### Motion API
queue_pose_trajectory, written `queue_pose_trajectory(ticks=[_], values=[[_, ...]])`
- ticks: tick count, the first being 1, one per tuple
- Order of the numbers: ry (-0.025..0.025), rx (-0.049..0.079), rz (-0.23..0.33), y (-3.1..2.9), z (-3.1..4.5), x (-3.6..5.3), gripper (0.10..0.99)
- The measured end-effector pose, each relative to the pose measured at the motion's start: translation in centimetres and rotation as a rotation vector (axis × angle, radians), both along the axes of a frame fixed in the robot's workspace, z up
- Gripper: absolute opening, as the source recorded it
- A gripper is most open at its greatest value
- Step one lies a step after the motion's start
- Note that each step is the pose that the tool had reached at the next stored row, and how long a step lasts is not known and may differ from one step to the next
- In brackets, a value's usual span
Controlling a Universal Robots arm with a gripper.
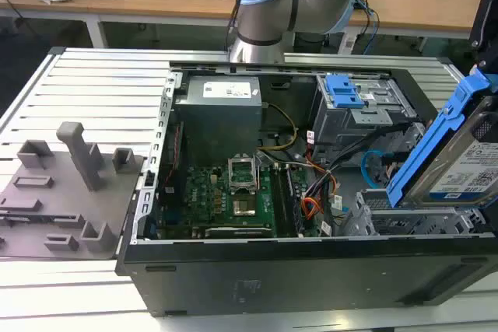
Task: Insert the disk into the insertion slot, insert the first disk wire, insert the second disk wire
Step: 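Insert the disk into the insertion slot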
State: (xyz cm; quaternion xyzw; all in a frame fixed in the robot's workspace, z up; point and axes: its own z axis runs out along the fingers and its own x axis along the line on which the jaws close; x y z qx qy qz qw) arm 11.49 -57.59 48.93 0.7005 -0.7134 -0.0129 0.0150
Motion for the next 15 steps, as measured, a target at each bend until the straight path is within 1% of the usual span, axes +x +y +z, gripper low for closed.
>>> queue_pose_trajectory(ticks=[3,7,9,15], values=[[0.0,0.0,0.0,0.0,-0.02,0.02,0.365],[0.0004,0.0,0.0,0.01,-0.31,0.4,0.365],[0.0008,0.0,0.0,0.02,-0.62,0.58,0.365],[0.0008,0.0,0.0,0.02,-1.51,0.59,0.365]])
